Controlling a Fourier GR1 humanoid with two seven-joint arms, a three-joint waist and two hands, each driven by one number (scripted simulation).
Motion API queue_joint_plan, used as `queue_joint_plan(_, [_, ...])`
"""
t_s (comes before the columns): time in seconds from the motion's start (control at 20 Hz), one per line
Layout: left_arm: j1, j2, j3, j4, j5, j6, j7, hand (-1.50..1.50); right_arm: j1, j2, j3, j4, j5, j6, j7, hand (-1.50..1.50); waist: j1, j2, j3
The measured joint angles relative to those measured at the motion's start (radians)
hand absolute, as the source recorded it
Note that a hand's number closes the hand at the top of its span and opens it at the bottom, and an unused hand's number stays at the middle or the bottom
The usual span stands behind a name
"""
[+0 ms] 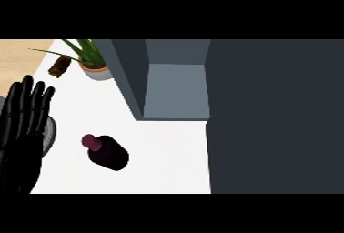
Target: Pick up the wine, place it into the cabinet and close the cabinet
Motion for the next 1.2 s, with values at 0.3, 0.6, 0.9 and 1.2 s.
queue_joint_plan(0.3, [0.084,-0.015,-0.139,-0.049,0.005,-0.083,-0.053,-1.50,0.085,0.007,0.031,-0.075,-0.044,0.044,0.006,-1.50,-0.002,0.017,0.025])
queue_joint_plan(0.6, [0.200,-0.068,-0.337,-0.079,0.137,-0.104,0.028,-1.50,0.160,-0.034,0.087,-0.137,-0.185,0.160,0.110,-1.50,-0.003,0.021,0.030])
queue_joint_plan(0.9, [0.276,-0.075,-0.503,-0.204,0.110,-0.043,0.118,-1.50,0.188,-0.074,0.047,-0.253,-0.298,0.191,0.234,-1.50,0.002,0.023,0.031])
queue_joint_plan(1.2, [0.287,-0.071,-0.637,-0.281,0.011,0.071,0.188,-1.50,0.157,-0.061,0.067,-0.274,-0.300,0.177,0.306,-1.50,0.004,0.024,0.031])
